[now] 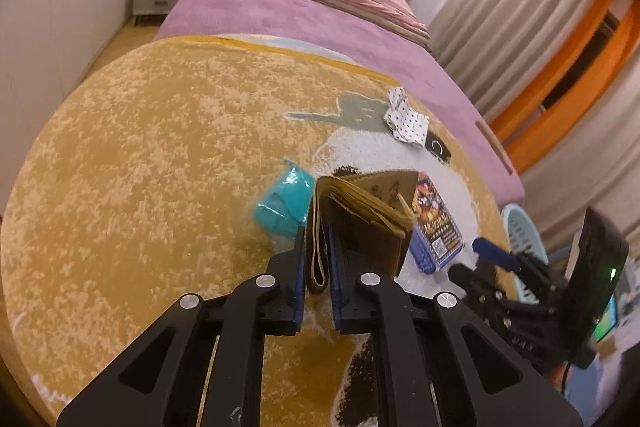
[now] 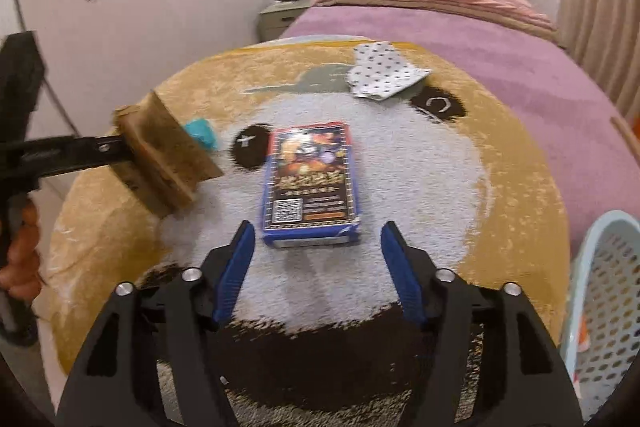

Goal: Collect trash
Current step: 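Grasp the blue card box with the right gripper while the left holds the booklet, then carry booklet and card box over the basket and open both grippers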

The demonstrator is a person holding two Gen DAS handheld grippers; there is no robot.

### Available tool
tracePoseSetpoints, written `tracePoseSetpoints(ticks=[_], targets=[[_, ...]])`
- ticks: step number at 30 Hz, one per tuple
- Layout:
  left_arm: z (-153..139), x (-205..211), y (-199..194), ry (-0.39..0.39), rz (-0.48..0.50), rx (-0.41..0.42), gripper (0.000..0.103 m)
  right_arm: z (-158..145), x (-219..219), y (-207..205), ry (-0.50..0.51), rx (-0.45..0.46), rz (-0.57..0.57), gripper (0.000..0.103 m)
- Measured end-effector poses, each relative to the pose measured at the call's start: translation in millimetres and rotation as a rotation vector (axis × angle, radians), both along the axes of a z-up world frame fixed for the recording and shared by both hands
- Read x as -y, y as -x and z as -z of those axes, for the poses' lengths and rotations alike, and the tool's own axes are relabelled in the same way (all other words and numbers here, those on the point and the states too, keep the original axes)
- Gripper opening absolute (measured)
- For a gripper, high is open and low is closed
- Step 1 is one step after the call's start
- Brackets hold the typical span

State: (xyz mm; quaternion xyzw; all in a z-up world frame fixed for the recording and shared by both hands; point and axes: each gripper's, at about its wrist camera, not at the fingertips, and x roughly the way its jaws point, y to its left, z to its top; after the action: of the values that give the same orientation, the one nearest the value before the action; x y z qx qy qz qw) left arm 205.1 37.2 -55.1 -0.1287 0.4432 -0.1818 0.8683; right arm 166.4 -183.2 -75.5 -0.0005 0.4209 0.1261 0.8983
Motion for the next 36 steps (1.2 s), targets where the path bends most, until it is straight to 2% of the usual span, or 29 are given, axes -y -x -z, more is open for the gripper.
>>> tracePoseSetpoints(ticks=[3,6,10,16,24,26,27,31,36], targets=[[4,7,5,-0.040,0.004,0.040,0.011,3,-5,0,0.000,-0.004,-0.005,0.063],[16,16,2,-0.083,-0.006,0.058,0.012,4,-11,1,0.046,0.015,0.004,0.063],[23,19,2,-0.093,-0.032,0.087,0.012,3,-15,0,0.047,0.018,-0.001,0.070],[24,9,6,-0.033,-0.058,0.117,0.008,5,-15,-18,0.028,-0.010,0.038,0.071],[12,2,11,-0.004,-0.067,0.142,0.007,11,-22,-32,0.054,-0.035,0.067,0.070],[8,3,11,0.005,-0.056,0.139,0.007,11,-22,-32,0.051,-0.033,0.055,0.059],[7,4,11,0.010,-0.049,0.138,0.007,10,-22,-30,0.051,-0.028,0.055,0.059],[-2,11,16,-0.001,-0.026,0.148,0.007,0,-15,-19,0.017,0.029,0.056,0.058],[-25,32,26,-0.008,0.033,0.192,0.007,-24,13,6,-0.040,0.098,0.116,0.057]])
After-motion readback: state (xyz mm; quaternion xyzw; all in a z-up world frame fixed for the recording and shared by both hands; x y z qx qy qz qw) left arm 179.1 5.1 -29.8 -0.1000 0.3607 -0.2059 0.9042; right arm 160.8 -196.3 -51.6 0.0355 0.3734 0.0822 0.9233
